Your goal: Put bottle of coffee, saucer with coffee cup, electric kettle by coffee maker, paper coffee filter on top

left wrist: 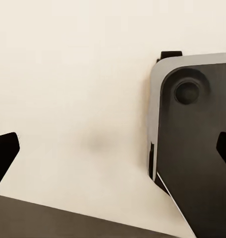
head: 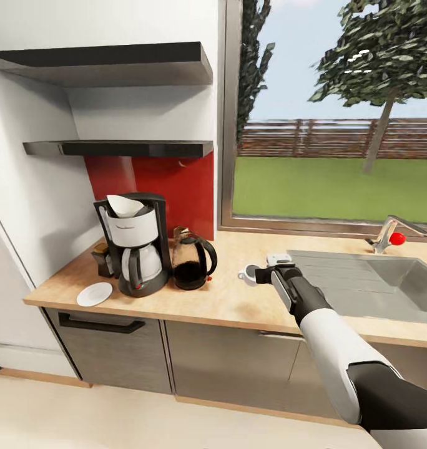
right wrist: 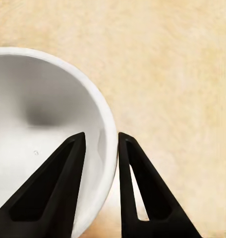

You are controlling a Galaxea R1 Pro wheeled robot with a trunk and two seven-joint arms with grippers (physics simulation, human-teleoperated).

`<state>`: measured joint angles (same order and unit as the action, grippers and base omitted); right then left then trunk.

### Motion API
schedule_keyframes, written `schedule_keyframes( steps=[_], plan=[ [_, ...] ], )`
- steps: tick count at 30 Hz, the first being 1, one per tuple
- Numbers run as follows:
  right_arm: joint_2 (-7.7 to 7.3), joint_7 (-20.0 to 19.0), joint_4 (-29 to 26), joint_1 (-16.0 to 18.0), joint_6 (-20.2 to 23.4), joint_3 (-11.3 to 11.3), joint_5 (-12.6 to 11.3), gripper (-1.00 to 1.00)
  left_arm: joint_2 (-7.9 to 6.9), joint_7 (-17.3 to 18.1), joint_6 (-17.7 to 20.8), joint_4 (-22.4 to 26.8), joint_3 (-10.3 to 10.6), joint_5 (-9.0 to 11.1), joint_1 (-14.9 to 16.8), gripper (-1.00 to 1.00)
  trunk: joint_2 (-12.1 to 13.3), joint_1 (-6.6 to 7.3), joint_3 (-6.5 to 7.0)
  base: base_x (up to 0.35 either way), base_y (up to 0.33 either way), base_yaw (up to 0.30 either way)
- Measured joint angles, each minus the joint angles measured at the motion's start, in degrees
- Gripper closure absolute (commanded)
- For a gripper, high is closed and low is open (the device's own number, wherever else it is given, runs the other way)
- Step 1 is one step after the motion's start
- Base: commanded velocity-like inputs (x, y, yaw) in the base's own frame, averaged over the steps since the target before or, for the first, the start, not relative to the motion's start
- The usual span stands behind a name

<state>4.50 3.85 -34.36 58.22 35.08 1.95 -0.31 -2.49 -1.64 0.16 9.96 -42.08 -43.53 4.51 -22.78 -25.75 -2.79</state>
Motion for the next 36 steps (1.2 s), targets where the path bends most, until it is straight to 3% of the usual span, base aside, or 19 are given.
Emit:
schedule_keyframes(
  steps=[12,36],
  plan=[
    [0.20,0.1,-0.2,0.0,2.1,-0.1,-0.1,1.00,-0.46,0.0,0.0,0.0,0.0,0.1,-0.1,-1.00,0.0,0.00,0.17,-0.024,0.021,-0.144],
    [0.24,0.2,-0.1,0.0,2.1,-0.2,0.0,1.00,-0.78,-0.1,0.1,-0.1,-0.1,0.1,-0.8,-1.00,0.0,0.00,0.94,-0.082,0.293,-0.247]
  ],
)
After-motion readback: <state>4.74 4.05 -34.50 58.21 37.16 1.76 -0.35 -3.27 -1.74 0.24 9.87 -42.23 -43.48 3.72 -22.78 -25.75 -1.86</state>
